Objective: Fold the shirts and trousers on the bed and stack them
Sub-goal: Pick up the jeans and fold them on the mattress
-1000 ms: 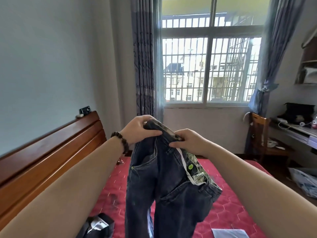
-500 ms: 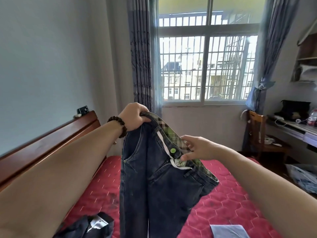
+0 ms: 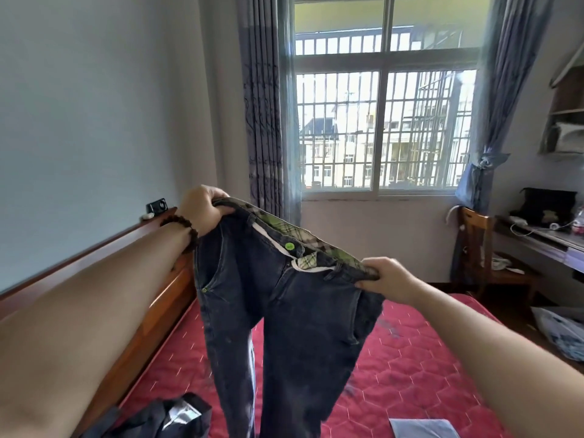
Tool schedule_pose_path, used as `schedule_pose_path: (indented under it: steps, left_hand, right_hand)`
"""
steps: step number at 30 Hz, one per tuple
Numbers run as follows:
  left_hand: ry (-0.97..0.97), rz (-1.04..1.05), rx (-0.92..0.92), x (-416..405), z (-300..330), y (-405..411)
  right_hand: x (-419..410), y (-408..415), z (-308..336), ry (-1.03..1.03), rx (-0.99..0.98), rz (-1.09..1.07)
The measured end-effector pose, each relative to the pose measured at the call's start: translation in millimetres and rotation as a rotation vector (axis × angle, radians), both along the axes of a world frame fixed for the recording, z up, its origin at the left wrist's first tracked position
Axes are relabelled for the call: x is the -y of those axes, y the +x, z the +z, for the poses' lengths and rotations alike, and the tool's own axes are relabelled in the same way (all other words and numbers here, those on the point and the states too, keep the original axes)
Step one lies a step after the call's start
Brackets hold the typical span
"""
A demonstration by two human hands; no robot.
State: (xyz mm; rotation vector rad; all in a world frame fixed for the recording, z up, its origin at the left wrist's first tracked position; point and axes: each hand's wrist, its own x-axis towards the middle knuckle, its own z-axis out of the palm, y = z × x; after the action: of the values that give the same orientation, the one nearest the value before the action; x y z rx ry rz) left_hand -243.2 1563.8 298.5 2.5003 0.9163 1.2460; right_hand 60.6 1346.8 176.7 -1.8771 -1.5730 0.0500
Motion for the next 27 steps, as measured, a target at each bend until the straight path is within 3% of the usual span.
schedule_pose_path:
  steps: [5,11,15,19,20,22,27]
  left_hand:
    - [0.056,0.001,-0.125,-15,-17,-34]
    - [0.101,0.044,-0.119,-25,-23,-51]
    - [-0.021,-0.001,0.102,-22,-20,-54]
    - [-0.464,-0.306,0.537,-10,-18,-57]
    - [-0.618,-0.404,0.611,-9,-22,-57]
    - [-0.837,-0.441,0.6,-10,-32,-58]
    - [-0.919,-0.118,0.51,-14,-61,-29]
  right_hand:
    - [3,14,48,0.137,0.297,-0.092]
    - [6,23,84,0.181,0.267,-0.079]
    - [11,26,98,0.294,-0.076,-0.171]
    - [25,16,107,0.492,-0.852,0.124]
    - [27,13,106,0.5,-0.971,0.169]
    - [30,9,98,0.46,-1.042,0.171]
    - [9,-2,74,0.525,-1.047,-0.142]
